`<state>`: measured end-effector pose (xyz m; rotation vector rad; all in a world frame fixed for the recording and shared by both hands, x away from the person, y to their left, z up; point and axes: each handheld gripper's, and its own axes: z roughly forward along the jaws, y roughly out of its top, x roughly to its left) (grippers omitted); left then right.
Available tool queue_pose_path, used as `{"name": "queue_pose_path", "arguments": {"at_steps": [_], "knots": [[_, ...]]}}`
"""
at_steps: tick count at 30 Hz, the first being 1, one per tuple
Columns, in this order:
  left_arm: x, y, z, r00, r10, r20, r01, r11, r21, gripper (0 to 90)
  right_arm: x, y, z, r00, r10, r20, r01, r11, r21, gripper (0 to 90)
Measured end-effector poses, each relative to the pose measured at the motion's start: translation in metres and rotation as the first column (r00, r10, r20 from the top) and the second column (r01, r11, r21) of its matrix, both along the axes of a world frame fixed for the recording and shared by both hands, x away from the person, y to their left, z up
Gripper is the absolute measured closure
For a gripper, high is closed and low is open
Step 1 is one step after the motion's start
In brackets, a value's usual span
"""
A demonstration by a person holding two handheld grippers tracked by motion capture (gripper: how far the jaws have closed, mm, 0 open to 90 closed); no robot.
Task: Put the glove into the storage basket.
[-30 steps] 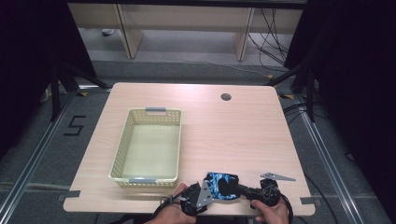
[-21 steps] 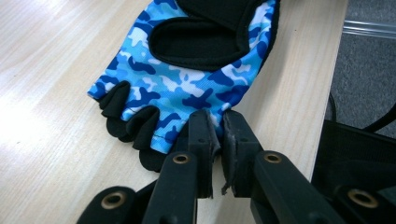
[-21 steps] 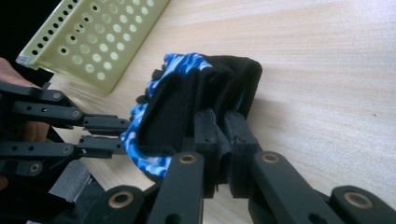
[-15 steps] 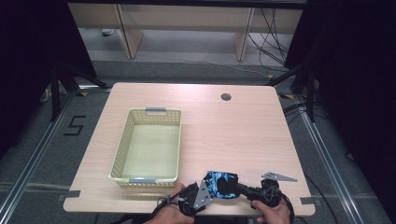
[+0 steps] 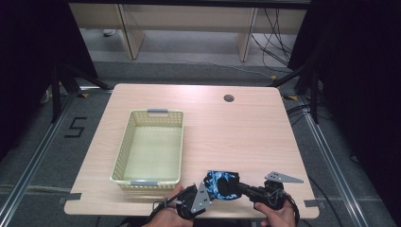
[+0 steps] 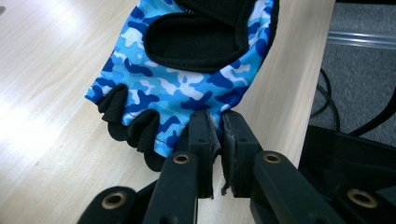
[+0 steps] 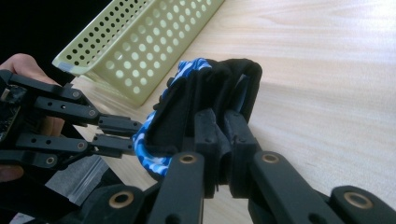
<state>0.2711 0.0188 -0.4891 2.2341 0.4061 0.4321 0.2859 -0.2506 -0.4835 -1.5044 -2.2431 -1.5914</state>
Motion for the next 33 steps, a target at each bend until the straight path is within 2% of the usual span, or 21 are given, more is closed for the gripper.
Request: {"name": "queue_pose_path", "arguments": {"at_steps": [2, 3, 4, 5, 7, 8, 9, 11, 12, 13, 14, 15, 17, 20, 21, 22, 23, 24, 25, 26, 33], "knots": [[-0.001, 0.002, 0.005, 1.0, -0.001, 0.003, 0.001, 1.0, 0.006, 82.4, -0.001, 0.003, 0.007, 1.0, 0.003, 0.0, -0.003, 1.0, -0.003, 86.0], [-0.002, 0.004, 0.007, 1.0, -0.001, 0.005, 0.001, 1.0, 0.001, 82.4, -0.001, 0.003, 0.01, 0.9996, 0.015, 0.025, -0.015, 0.9998, -0.017, 86.0], [-0.003, 0.005, 0.009, 1.0, -0.003, -0.001, 0.003, 1.0, -0.007, 82.4, -0.003, 0.006, 0.015, 0.9998, 0.014, 0.01, -0.014, 0.9999, -0.005, 86.0], [-0.005, 0.006, 0.011, 1.0, 0.005, 0.007, -0.005, 0.9999, -0.008, 82.4, -0.002, 0.007, 0.018, 0.9989, 0.03, 0.036, -0.029, 0.9995, -0.015, 86.0], [-0.007, 0.012, 0.017, 0.9999, 0.0, 0.011, 0.0, 0.9999, 0.01, 82.3, -0.006, 0.013, 0.026, 0.9997, 0.023, 0.012, -0.023, 0.9997, -0.004, 86.0], [-0.009, 0.015, 0.018, 0.9999, 0.009, 0.008, -0.009, 0.9998, -0.016, 82.3, -0.006, 0.014, 0.029, 0.9993, 0.033, 0.02, -0.033, 0.9993, -0.016, 86.0], [-0.01, 0.018, 0.021, 1.0, 0.007, 0.004, -0.007, 0.9999, -0.007, 82.3, -0.005, 0.017, 0.033, 0.9975, 0.051, 0.048, -0.051, 0.9986, -0.015, 86.0], [-0.012, 0.023, 0.026, 0.9998, 0.017, 0.009, -0.017, 0.9997, -0.019, 82.3, -0.006, 0.023, 0.041, 0.9968, 0.066, 0.045, -0.065, 0.9978, -0.016, 86.0], [-0.012, 0.026, 0.029, 0.9998, 0.017, 0.014, -0.017, 0.9994, -0.029, 82.3, -0.004, 0.025, 0.045, 0.9938, 0.084, 0.073, -0.082, 0.9963, -0.025, 86.0], [-0.012, 0.028, 0.032, 0.9997, 0.022, 0.008, -0.022, 0.9996, -0.019, 82.3, -0.002, 0.029, 0.05, 0.9895, 0.1, 0.104, -0.096, 0.9946, -0.039, 86.0], [-0.013, 0.031, 0.036, 0.9994, 0.032, 0.01, -0.032, 0.9991, -0.028, 82.3, -0.002, 0.031, 0.054, 0.9882, 0.107, 0.109, -0.103, 0.9938, -0.041, 86.1], [-0.012, 0.033, 0.038, 0.9991, 0.027, 0.031, -0.027, 0.9994, -0.023, 82.2, -0.003, 0.036, 0.06, 0.9896, 0.109, 0.094, -0.107, 0.9939, -0.028, 86.1], [-0.012, 0.038, 0.044, 0.999, 0.036, 0.027, -0.036, 0.9991, -0.022, 82.1, 0.001, 0.04, 0.067, 0.9821, 0.134, 0.132, -0.128, 0.9901, -0.059, 86.0], [-0.012, 0.046, 0.053, 0.9987, 0.045, 0.025, -0.044, 0.9983, -0.037, 82.1, 0.002, 0.048, 0.077, 0.9827, 0.149, 0.109, -0.145, 0.9883, -0.047, 86.1], [-0.012, 0.049, 0.056, 0.9986, 0.044, 0.029, -0.043, 0.9985, -0.034, 82.1, 0.005, 0.05, 0.08, 0.9759, 0.166, 0.141, -0.158, 0.9852, -0.066, 86.1], [-0.011, 0.051, 0.059, 0.9984, 0.049, 0.029, -0.048, 0.9983, -0.034, 82.0, 0.005, 0.054, 0.083, 0.9799, 0.163, 0.116, -0.158, 0.9863, -0.047, 86.0], [-0.011, 0.053, 0.062, 0.9979, 0.051, 0.04, -0.049, 0.9983, -0.032, 82.0, 0.007, 0.056, 0.087, 0.9753, 0.173, 0.137, -0.167, 0.9845, -0.053, 86.1], [-0.01, 0.056, 0.064, 0.9978, 0.053, 0.04, -0.052, 0.998, -0.035, 82.0, 0.007, 0.059, 0.089, 0.9765, 0.17, 0.132, -0.165, 0.985, -0.049, 86.1], [-0.009, 0.058, 0.066, 0.9981, 0.057, 0.022, -0.056, 0.9976, -0.039, 82.0, 0.009, 0.061, 0.091, 0.9735, 0.182, 0.138, -0.176, 0.9827, -0.057, 86.0], [-0.008, 0.062, 0.069, 0.9963, 0.076, 0.039, -0.075, 0.9964, -0.041, 82.0, 0.011, 0.063, 0.093, 0.9677, 0.195, 0.159, -0.187, 0.9801, -0.068, 86.0], [0.001, 0.086, 0.085, 0.9901, 0.123, 0.067, -0.121, 0.9921, -0.032, 81.9, 0.029, 0.088, 0.107, 0.9587, 0.221, 0.179, -0.212, 0.9749, -0.069, 86.0]]}}
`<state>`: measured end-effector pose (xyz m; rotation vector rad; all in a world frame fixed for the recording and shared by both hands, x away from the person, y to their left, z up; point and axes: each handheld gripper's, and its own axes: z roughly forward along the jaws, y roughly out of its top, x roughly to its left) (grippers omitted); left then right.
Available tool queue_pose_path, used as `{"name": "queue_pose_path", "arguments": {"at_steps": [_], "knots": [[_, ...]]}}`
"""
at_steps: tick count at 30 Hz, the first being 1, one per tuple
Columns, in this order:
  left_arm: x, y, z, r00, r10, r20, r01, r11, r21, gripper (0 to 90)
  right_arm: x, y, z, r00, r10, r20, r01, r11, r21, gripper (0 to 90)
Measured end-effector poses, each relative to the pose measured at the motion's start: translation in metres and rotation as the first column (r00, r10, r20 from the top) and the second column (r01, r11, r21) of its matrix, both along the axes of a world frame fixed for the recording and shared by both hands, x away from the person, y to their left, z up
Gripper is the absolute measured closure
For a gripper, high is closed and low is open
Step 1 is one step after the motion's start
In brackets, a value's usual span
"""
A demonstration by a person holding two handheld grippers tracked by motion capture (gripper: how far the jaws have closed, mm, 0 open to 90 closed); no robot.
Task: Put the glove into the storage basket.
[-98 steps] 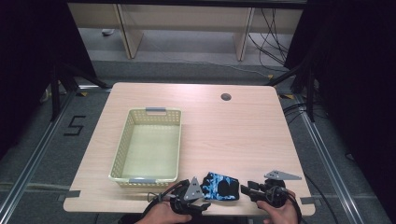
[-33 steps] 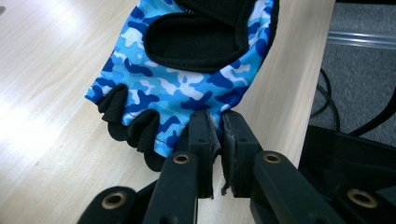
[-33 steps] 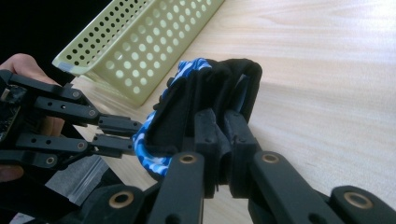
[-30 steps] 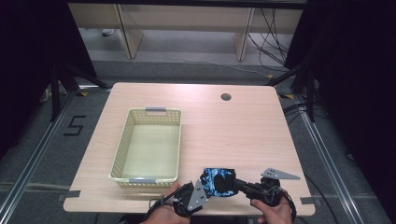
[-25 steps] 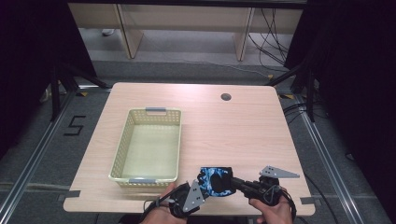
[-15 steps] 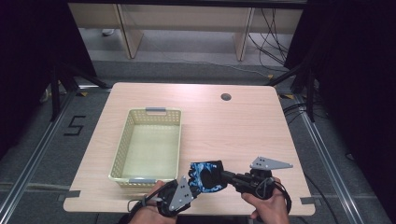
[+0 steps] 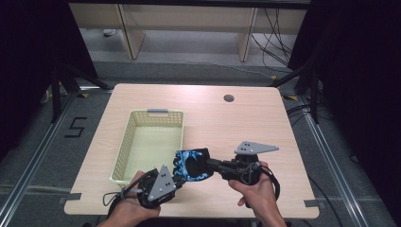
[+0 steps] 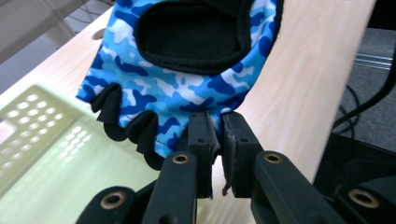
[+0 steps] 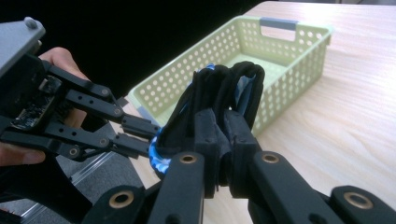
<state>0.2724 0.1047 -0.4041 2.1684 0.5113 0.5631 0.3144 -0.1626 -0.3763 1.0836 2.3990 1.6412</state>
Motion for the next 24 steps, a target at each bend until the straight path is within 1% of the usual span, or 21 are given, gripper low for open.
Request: {"name": "queue_pose_path", "arguments": {"at_steps": [1, 2, 3, 4, 5, 7, 8, 9, 10, 11, 12, 13, 14, 15, 16, 18, 20, 21, 22, 23, 24], "knots": [[0.002, 0.003, 0.001, 0.9999, 0.009, -0.006, -0.009, 0.9999, -0.005, 81.9, 0.002, 0.004, 0.001, 0.9998, 0.003, -0.018, -0.003, 1.0, 0.003, 86.0], [0.004, 0.007, 0.002, 0.9999, 0.017, -0.003, -0.017, 0.9998, 0.009, 81.9, 0.007, 0.008, 0.001, 1.0, 0.006, 0.006, -0.006, 1.0, 0.004, 86.1], [0.006, 0.011, 0.002, 0.9994, 0.034, -0.002, -0.034, 0.9994, 0.005, 81.9, 0.011, 0.012, 0.001, 0.9998, 0.02, 0.008, -0.02, 0.9998, -0.004, 86.0], [0.009, 0.015, 0.002, 0.9996, 0.029, 0.006, -0.029, 0.9993, 0.024, 81.9, 0.016, 0.017, 0.0, 0.9996, 0.028, 0.006, -0.029, 0.9996, 0.002, 86.0], [0.011, 0.019, 0.001, 0.9988, 0.048, -0.007, -0.048, 0.9986, 0.023, 81.9, 0.017, 0.02, 0.0, 0.9997, 0.019, -0.014, -0.019, 0.9998, -0.003, 86.1], [0.015, 0.027, 0.0, 0.9981, 0.06, -0.017, -0.059, 0.998, 0.022, 81.9, 0.025, 0.03, -0.003, 0.9992, 0.037, -0.013, -0.037, 0.9993, 0.002, 86.0], [0.017, 0.03, -0.001, 0.9978, 0.065, -0.014, -0.065, 0.9975, 0.028, 82.0, 0.026, 0.035, -0.003, 0.9984, 0.025, -0.05, -0.025, 0.9997, 0.006, 86.0], [0.018, 0.036, -0.001, 0.9972, 0.074, -0.012, -0.074, 0.9965, 0.04, 82.0, 0.029, 0.037, -0.005, 0.9985, 0.036, -0.041, -0.036, 0.9993, -0.006, 86.1], [0.018, 0.04, -0.001, 0.9972, 0.074, -0.011, -0.074, 0.9958, 0.055, 82.0, 0.032, 0.044, -0.006, 0.9973, 0.036, -0.064, -0.036, 0.9993, -0.005, 86.0], [0.018, 0.044, -0.002, 0.996, 0.088, -0.016, -0.086, 0.9947, 0.056, 82.0, 0.036, 0.049, -0.008, 0.9969, 0.044, -0.065, -0.045, 0.999, -0.006, 86.0], [0.019, 0.05, -0.004, 0.995, 0.098, -0.021, -0.096, 0.9934, 0.062, 82.0, 0.039, 0.054, -0.01, 0.9976, 0.049, -0.049, -0.051, 0.9984, -0.024, 86.0], [0.021, 0.056, -0.005, 0.9949, 0.099, -0.018, -0.097, 0.9927, 0.071, 82.0, 0.043, 0.061, -0.012, 0.9965, 0.063, -0.056, -0.064, 0.9977, -0.024, 86.0], [0.021, 0.058, -0.006, 0.9938, 0.107, -0.028, -0.105, 0.9919, 0.071, 82.0, 0.044, 0.066, -0.014, 0.9961, 0.062, -0.063, -0.065, 0.9973, -0.034, 86.0], [0.024, 0.064, -0.008, 0.9939, 0.107, -0.024, -0.105, 0.9917, 0.073, 81.9, 0.044, 0.07, -0.014, 0.994, 0.062, -0.091, -0.064, 0.9976, -0.025, 86.0], [0.025, 0.07, -0.01, 0.9919, 0.122, -0.036, -0.119, 0.9902, 0.074, 81.9, 0.047, 0.076, -0.016, 0.9941, 0.072, -0.081, -0.076, 0.9963, -0.041, 86.0], [0.028, 0.079, -0.013, 0.9897, 0.136, -0.044, -0.133, 0.9884, 0.074, 81.9, 0.052, 0.089, -0.019, 0.992, 0.084, -0.094, -0.089, 0.9948, -0.05, 86.0], [0.028, 0.086, -0.016, 0.9848, 0.161, -0.066, -0.156, 0.9851, 0.073, 81.8, 0.056, 0.098, -0.023, 0.9905, 0.082, -0.111, -0.089, 0.994, -0.063, 86.0], [0.03, 0.09, -0.016, 0.9874, 0.149, -0.054, -0.144, 0.986, 0.084, 81.8, 0.056, 0.103, -0.024, 0.986, 0.083, -0.145, -0.091, 0.9946, -0.051, 86.0], [0.03, 0.093, -0.019, 0.9842, 0.167, -0.06, -0.162, 0.9843, 0.069, 81.9, 0.06, 0.106, -0.026, 0.9874, 0.084, -0.134, -0.093, 0.9937, -0.063, 86.0], [0.032, 0.097, -0.019, 0.9838, 0.166, -0.068, -0.16, 0.9833, 0.087, 81.8, 0.062, 0.111, -0.029, 0.9863, 0.095, -0.135, -0.104, 0.9928, -0.06, 86.0], [0.032, 0.099, -0.021, 0.9822, 0.172, -0.076, -0.165, 0.9824, 0.087, 81.8, 0.064, 0.115, -0.032, 0.9855, 0.096, -0.14, -0.106, 0.9924, -0.063, 86.0]]}}
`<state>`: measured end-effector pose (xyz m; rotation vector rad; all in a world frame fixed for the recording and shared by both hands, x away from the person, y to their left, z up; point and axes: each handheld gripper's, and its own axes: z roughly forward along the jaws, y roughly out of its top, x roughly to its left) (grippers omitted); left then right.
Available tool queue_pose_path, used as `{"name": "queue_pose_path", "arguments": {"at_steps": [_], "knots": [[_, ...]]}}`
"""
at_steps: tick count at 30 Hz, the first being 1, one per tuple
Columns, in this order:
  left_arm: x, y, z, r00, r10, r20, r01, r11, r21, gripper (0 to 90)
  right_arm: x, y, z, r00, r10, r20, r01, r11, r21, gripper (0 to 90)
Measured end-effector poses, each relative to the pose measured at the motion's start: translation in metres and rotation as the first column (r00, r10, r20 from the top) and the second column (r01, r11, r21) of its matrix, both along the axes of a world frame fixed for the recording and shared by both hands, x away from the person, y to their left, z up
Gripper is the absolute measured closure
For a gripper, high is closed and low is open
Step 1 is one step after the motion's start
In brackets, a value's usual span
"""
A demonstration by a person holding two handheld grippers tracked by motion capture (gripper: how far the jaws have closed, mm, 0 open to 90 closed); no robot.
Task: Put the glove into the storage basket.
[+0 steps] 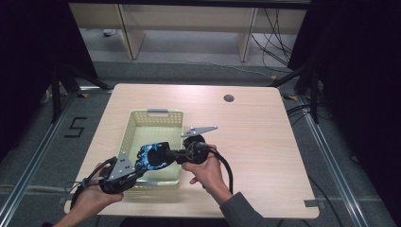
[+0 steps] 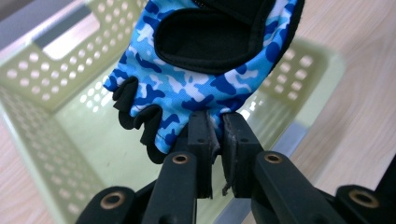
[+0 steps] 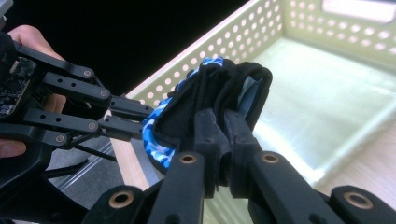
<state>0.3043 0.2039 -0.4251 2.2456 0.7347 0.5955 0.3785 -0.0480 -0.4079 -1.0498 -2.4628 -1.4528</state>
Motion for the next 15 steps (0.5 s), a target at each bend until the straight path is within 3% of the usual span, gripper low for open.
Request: {"name": "queue_pose_path", "arguments": {"at_steps": [2, 5, 6, 15], "knots": [[0.002, 0.004, -0.003, 1.0, -0.003, 0.004, 0.003, 1.0, 0.009, 81.5, 0.003, 0.008, -0.006, 0.9999, 0.004, -0.013, -0.004, 1.0, 0.0, 86.0], [0.004, 0.009, -0.012, 0.9998, 0.015, -0.015, -0.015, 0.9999, 0.003, 81.5, 0.007, 0.017, -0.014, 0.9997, 0.017, -0.018, -0.017, 0.9997, -0.016, 86.0], [0.005, 0.013, -0.016, 0.9996, 0.012, -0.026, -0.012, 0.9998, 0.018, 81.5, 0.008, 0.02, -0.017, 0.9996, 0.013, -0.025, -0.014, 0.9995, -0.029, 86.0], [0.01, 0.022, -0.026, 0.9971, 0.038, -0.065, -0.038, 0.9993, 0.0, 80.3, 0.014, 0.035, -0.032, 0.9986, 0.009, -0.053, -0.013, 0.9971, -0.075, 85.9]]}}
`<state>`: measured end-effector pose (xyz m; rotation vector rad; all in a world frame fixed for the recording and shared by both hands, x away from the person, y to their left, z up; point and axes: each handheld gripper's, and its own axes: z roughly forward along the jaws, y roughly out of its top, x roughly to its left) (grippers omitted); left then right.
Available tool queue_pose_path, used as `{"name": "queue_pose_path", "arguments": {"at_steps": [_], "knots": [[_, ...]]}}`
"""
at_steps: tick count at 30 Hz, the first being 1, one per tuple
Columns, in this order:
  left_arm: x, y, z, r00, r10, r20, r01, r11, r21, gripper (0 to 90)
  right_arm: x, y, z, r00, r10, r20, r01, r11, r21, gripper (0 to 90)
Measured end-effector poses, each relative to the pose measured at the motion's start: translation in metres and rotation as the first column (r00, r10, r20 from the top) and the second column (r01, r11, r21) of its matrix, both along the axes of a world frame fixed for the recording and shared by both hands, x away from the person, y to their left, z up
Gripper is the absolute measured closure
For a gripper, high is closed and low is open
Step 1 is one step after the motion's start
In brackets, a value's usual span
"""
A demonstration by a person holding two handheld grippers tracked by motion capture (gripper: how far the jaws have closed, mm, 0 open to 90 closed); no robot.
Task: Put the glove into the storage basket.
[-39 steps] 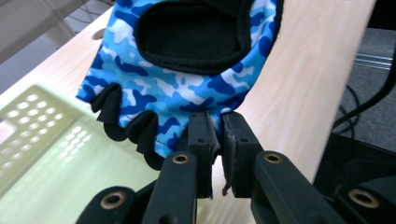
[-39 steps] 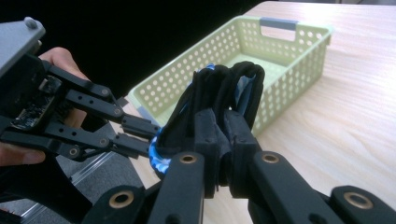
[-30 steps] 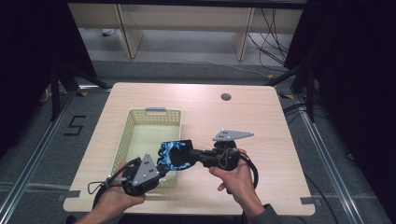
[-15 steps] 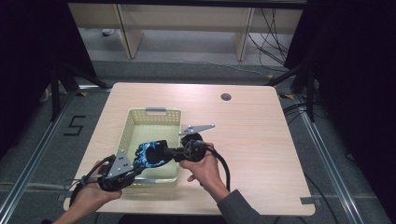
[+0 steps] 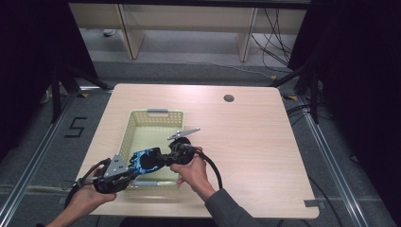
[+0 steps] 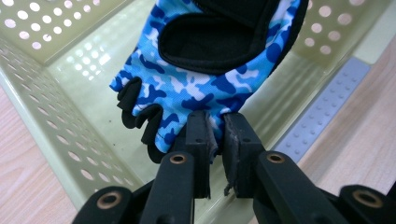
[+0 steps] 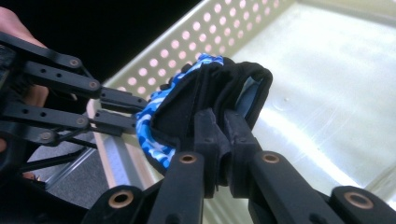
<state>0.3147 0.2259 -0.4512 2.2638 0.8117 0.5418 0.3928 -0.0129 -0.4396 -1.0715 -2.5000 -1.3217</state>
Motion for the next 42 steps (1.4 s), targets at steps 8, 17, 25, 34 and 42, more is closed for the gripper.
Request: {"name": "queue_pose_path", "arguments": {"at_steps": [8, 17, 25, 34, 42], "knots": [[0.008, 0.009, 0.007, 0.998, -0.007, -0.063, 0.005, 0.9993, -0.036, 63.3, 0.002, 0.006, -0.011, 0.9993, -0.014, -0.034, 0.012, 0.9978, -0.065, 85.9], [0.01, 0.019, 0.024, 0.9991, 0.007, -0.042, -0.009, 0.9985, -0.054, 52.0, 0.005, 0.008, -0.017, 0.9978, -0.022, -0.062, 0.015, 0.9942, -0.107, 85.9], [0.008, 0.016, 0.026, 0.9995, 0.0, -0.032, -0.003, 0.9972, -0.074, 44.9, 0.004, 0.007, -0.016, 0.9977, -0.01, -0.068, 0.002, 0.9931, -0.118, 84.3], [0.004, 0.013, 0.028, 0.9998, 0.003, -0.02, -0.004, 0.9962, -0.087, 43.6, 0.001, 0.007, -0.011, 0.9983, -0.003, -0.058, -0.008, 0.9838, -0.179, 79.9], [-0.002, 0.007, 0.03, 0.9995, -0.007, -0.031, 0.005, 0.9965, -0.083, 41.5, -0.001, 0.01, -0.002, 0.9998, 0.022, 0.002, -0.021, 0.9534, -0.301, 61.5]]}}
